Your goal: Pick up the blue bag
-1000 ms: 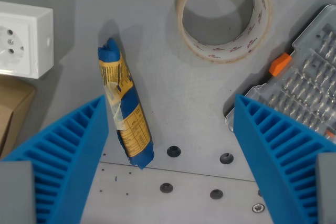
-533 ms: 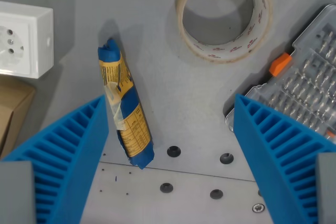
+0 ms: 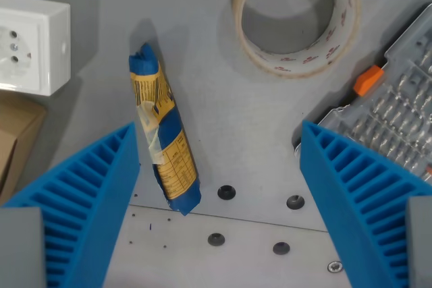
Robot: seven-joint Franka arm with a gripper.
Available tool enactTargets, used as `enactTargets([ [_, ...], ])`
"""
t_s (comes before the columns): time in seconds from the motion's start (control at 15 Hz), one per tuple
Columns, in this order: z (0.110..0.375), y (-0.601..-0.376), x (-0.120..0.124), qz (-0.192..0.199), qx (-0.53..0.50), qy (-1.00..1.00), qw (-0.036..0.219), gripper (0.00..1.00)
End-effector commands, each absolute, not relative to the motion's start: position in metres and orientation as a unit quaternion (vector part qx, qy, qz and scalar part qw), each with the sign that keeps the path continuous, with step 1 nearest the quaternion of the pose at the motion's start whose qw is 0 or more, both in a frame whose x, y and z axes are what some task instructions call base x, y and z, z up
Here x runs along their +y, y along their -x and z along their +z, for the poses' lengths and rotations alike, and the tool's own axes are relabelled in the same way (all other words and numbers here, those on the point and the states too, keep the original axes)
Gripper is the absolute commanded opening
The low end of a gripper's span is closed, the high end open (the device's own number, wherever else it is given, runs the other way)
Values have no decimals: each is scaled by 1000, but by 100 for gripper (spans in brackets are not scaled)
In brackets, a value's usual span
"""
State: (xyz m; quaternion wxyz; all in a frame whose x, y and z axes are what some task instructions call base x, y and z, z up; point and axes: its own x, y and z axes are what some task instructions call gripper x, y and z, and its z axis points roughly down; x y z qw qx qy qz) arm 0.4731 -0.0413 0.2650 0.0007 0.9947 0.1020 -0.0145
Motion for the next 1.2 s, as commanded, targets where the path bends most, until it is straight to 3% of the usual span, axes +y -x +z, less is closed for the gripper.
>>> enactTargets([
  [0.07,258,-466,-39,21,134,-991,8,100],
  [1.2,216,-439,-20,36,201,-979,24,100],
])
